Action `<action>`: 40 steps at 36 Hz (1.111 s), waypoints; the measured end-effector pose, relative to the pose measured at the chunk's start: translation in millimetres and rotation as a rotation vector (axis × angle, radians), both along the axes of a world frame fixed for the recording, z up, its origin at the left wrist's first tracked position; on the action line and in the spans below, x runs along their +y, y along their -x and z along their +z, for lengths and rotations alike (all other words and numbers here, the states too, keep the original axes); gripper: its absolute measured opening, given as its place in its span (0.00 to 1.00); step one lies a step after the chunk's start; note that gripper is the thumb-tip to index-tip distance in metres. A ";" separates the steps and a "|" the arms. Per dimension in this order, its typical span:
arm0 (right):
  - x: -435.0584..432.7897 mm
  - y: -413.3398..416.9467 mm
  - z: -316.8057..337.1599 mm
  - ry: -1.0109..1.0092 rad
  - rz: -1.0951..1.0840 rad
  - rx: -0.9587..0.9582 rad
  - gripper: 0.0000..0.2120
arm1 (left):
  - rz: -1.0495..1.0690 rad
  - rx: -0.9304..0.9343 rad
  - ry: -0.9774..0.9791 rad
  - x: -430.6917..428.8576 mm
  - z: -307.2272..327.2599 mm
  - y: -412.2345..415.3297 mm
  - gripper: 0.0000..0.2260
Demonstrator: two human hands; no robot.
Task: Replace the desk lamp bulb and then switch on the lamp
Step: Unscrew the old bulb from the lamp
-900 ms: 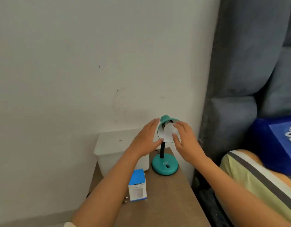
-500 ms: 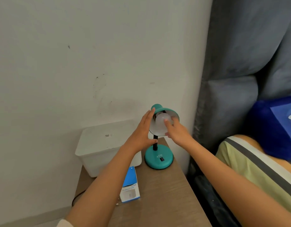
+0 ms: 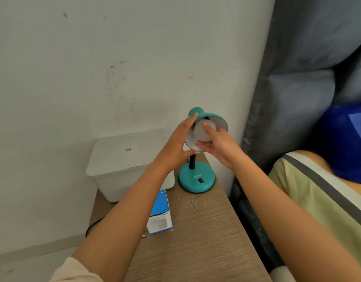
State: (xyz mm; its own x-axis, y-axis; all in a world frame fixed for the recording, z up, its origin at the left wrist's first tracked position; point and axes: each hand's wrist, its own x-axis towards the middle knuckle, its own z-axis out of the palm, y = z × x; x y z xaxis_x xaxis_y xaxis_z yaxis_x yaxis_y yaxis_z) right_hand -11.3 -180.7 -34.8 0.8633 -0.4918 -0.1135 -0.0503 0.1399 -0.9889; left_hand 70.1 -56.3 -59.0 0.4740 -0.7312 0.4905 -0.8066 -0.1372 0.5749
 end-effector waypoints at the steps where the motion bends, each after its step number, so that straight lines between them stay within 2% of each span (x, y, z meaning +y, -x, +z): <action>1: -0.7 -1.8 -1.8 0.108 -0.046 0.008 0.27 | 0.000 0.004 0.002 0.7 0.3 0.3 0.42; 3: 2.2 -2.1 -1.8 0.293 -0.124 0.003 0.28 | -0.002 0.014 0.007 1.5 0.6 0.7 0.42; 4: 4.1 -2.3 -2.5 0.307 -0.130 -0.024 0.28 | -0.003 0.022 0.010 1.8 0.8 0.7 0.42; 7: 8.3 -1.5 0.2 0.132 -0.111 -0.090 0.24 | -0.001 0.035 0.012 2.1 0.6 -0.1 0.42; 10: 10.2 -2.9 -0.5 0.283 -0.147 -0.122 0.23 | -0.001 0.041 0.016 2.7 0.1 0.1 0.42; 13: 10.7 -4.2 -6.8 0.307 -0.171 -0.163 0.23 | -0.003 0.042 0.021 3.3 0.4 0.3 0.42; 20: 9.7 -7.4 -5.2 0.466 -0.179 -0.120 0.27 | -0.020 0.050 0.031 5.4 2.2 -0.8 0.42; 24: 10.5 -4.5 -2.5 0.379 -0.173 -0.111 0.26 | -0.034 0.033 0.015 5.3 4.7 -0.9 0.42; 27: 10.5 -5.7 -3.6 0.440 -0.212 -0.114 0.27 | -0.037 0.042 0.012 6.1 5.7 -2.4 0.42; 30: 8.5 -6.1 -7.0 0.306 -0.185 -0.139 0.24 | -0.024 0.037 0.012 6.6 5.3 -3.1 0.42; 35: 10.4 -5.4 -9.9 0.429 -0.289 -0.183 0.22 | -0.016 0.044 0.019 5.0 4.1 0.0 0.43; 40: 13.5 -3.3 -10.4 0.111 -0.176 -0.158 0.21 | -0.015 0.044 0.034 4.5 3.1 -0.2 0.41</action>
State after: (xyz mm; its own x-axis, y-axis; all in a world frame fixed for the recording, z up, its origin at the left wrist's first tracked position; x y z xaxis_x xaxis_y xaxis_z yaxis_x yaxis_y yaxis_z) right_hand -8.0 -167.1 -45.1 0.7661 -0.6378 0.0793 0.1216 0.0227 -0.9923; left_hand 70.3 -51.8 -55.9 0.4844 -0.7220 0.4940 -0.7825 -0.1050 0.6137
